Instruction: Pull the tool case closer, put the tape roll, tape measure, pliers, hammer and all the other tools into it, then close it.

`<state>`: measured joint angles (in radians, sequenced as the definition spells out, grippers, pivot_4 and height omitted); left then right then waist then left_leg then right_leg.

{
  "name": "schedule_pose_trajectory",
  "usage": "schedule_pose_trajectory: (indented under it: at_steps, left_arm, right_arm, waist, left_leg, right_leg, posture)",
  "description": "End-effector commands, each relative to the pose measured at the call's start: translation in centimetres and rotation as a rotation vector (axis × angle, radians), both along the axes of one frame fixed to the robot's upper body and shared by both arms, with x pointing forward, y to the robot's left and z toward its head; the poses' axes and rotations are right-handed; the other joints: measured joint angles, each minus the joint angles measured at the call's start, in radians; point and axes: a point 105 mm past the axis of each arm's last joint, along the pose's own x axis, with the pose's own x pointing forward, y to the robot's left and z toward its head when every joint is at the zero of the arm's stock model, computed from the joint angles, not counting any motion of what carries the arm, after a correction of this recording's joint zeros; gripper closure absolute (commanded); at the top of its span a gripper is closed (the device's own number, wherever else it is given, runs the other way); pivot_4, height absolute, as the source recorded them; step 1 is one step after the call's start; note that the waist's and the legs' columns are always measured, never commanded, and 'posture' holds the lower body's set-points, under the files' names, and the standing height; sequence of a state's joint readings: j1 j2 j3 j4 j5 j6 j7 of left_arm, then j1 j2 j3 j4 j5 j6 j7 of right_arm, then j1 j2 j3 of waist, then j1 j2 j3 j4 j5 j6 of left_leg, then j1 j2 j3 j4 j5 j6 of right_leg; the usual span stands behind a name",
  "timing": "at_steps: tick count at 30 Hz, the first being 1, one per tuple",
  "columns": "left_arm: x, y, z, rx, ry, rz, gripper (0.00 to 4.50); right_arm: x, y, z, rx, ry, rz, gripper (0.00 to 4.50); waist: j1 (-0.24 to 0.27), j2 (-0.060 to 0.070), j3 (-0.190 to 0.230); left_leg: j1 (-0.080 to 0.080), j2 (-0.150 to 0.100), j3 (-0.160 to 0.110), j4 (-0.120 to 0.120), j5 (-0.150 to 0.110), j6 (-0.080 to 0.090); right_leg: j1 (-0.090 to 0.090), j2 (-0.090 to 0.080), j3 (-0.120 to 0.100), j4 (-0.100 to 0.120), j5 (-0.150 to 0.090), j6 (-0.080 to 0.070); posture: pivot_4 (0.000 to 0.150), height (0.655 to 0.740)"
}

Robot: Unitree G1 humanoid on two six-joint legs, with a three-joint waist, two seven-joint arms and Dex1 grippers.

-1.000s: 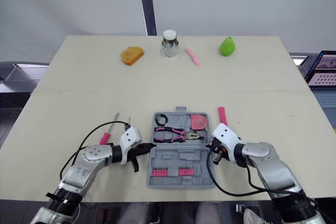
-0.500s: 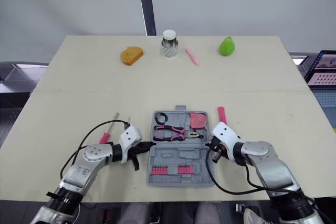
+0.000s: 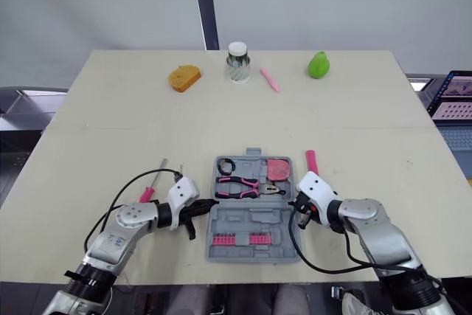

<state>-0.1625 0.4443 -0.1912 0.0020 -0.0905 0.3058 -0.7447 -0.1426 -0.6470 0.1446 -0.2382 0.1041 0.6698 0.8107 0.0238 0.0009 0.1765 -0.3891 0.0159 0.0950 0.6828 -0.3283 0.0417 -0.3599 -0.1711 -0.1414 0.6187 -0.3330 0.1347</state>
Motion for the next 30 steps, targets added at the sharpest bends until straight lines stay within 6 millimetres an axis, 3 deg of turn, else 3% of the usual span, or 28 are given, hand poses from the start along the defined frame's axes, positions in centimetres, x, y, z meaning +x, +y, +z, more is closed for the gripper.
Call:
schedule_pose_trajectory:
  at_steps: [1, 18, 25, 30]
  left_arm:
    - [0.8, 1.5, 0.8, 0.019, -0.037, 0.079, 4.50]
    - [0.4, 3.0, 1.7, 0.020, -0.005, 0.099, 4.50]
    - [-0.1, 2.5, 6.6, -0.170, -0.034, 0.069, 4.50]
    - [-1.9, 3.3, 9.4, -0.241, -0.054, 0.024, 4.50]
  right_arm:
    - [-0.3, 1.1, 0.6, 0.032, -0.025, 0.053, 4.48]
    - [-0.2, -0.9, 0.9, 0.003, -0.038, 0.024, 4.48]
    - [-1.7, -2.3, 2.3, 0.009, -0.038, 0.019, 4.48]
    - [-3.4, -3.0, 4.3, 0.052, -0.021, 0.049, 4.48]
  waist:
    - [0.000, 0.000, 0.000]
    - [-0.002, 0.000, 0.000]
    - [0.002, -0.001, 0.003]
    - [-0.001, 0.001, 0.005]
  left_leg:
    - [0.000, 0.000, 0.000, 0.000, 0.000, 0.000]
    - [-0.002, 0.000, 0.000, -0.002, -0.001, 0.000]
    - [-0.004, 0.000, -0.001, -0.001, 0.000, 0.001]
    - [-0.003, 0.001, -0.001, -0.002, 0.000, 0.001]
  right_leg:
    - [0.000, 0.000, 0.000, 0.000, 0.000, 0.000]
    - [-0.001, 0.003, -0.001, 0.000, 0.000, 0.000]
    - [0.000, 0.002, -0.002, -0.001, 0.000, 0.000]
    - [0.000, 0.003, -0.003, -0.003, 0.000, 0.001]
  posture:
    - [0.150, 0.6950]
    - [0.150, 0.6950]
    - [0.150, 0.6950]
    - [0.150, 0.6950]
